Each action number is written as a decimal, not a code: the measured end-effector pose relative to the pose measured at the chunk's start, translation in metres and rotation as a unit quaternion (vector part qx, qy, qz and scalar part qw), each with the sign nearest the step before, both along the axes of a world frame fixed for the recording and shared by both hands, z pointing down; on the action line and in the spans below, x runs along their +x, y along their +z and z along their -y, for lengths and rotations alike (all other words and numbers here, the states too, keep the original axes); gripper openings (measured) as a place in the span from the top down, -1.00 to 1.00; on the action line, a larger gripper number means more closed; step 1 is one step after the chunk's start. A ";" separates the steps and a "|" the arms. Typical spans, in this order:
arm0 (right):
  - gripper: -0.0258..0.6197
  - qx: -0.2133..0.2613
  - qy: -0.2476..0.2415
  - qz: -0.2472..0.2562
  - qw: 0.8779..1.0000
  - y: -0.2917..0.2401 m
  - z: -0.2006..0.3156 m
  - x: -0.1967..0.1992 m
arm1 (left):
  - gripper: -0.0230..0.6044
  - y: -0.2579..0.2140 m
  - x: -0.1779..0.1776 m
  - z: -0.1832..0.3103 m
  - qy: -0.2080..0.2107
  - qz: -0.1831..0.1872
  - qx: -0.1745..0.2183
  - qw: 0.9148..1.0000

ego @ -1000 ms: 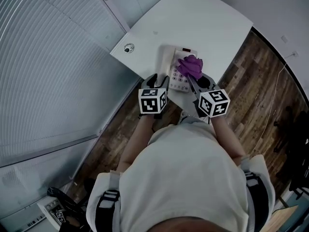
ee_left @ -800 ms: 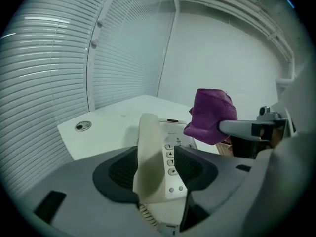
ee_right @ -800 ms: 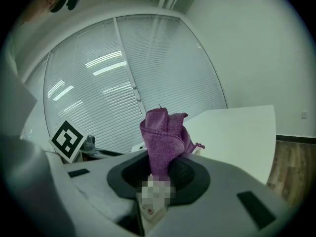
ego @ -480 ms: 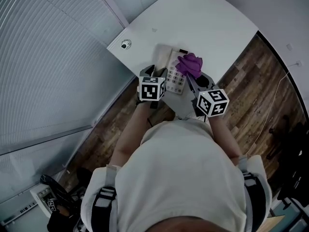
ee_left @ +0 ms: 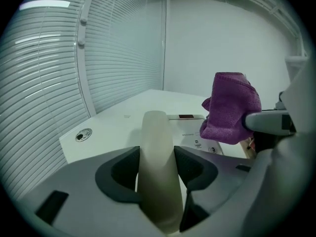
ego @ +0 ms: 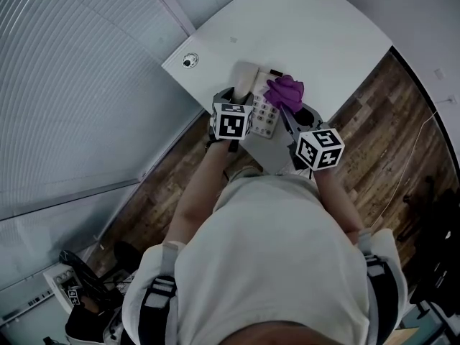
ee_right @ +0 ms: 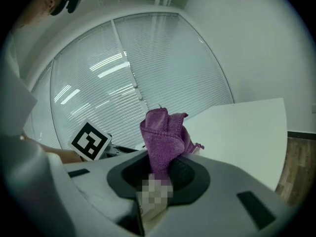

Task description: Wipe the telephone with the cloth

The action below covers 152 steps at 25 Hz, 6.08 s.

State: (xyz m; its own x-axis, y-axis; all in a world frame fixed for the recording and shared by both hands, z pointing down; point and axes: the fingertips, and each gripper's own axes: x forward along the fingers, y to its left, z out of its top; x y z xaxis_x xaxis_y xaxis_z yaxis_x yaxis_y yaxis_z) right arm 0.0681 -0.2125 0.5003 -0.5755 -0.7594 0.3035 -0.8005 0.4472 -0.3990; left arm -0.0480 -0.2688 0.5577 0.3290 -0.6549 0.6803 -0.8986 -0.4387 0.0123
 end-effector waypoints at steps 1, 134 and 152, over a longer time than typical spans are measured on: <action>0.64 0.001 0.000 0.001 1.000 0.000 0.000 0.000 | 0.26 0.000 0.000 0.001 -0.001 0.000 0.002 1.000; 0.64 0.056 -0.245 0.161 0.954 -0.097 -0.057 -0.077 | 0.26 -0.158 -0.021 -0.052 -0.056 -0.628 0.043 0.775; 0.64 0.035 -0.237 0.131 0.962 -0.075 -0.061 -0.074 | 0.26 -0.152 -0.042 -0.036 -0.083 -0.600 0.069 0.793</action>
